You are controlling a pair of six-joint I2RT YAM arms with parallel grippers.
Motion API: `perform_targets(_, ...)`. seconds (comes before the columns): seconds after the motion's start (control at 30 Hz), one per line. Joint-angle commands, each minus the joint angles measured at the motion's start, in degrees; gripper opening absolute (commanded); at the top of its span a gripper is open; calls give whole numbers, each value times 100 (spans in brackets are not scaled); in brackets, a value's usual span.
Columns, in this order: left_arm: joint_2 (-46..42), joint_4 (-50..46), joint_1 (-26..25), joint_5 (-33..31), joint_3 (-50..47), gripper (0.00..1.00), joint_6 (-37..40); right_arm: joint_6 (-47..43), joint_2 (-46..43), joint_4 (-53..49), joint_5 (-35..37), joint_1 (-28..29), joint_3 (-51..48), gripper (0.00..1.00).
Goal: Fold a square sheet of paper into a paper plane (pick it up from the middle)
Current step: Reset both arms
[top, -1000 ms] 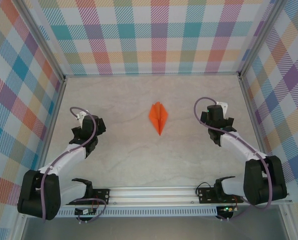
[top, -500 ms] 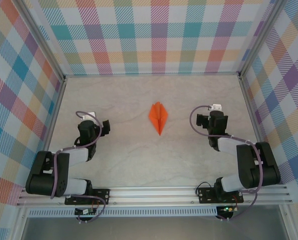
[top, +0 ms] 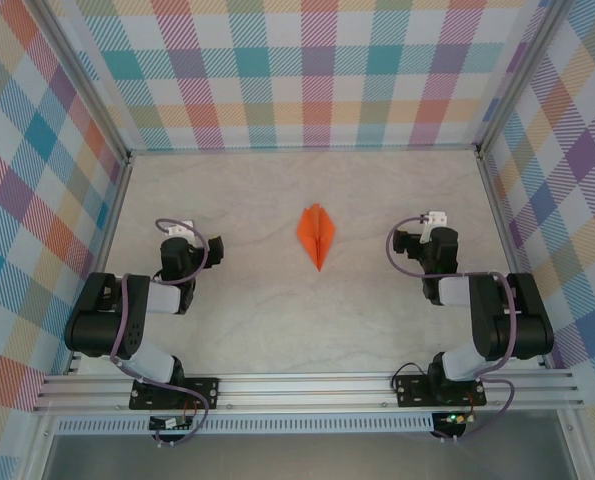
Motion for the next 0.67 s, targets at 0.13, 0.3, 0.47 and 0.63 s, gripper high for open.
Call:
perform_targets(0.13,32,-264,26,334,297,100,218,77,27,344,-212,-42,-18,100)
perform_targets(0.3,40,-256,30,341,305,100,219,76,25,343,-221,-44,-19,100)
perform_targets(0.47,62,-296,26,324,327,100,214,80,32,338,-221,-45,-19,100)
perform_targets(0.63,54,-271,23,327,318,100,220,76,30,356,-221,-43,-24,100)
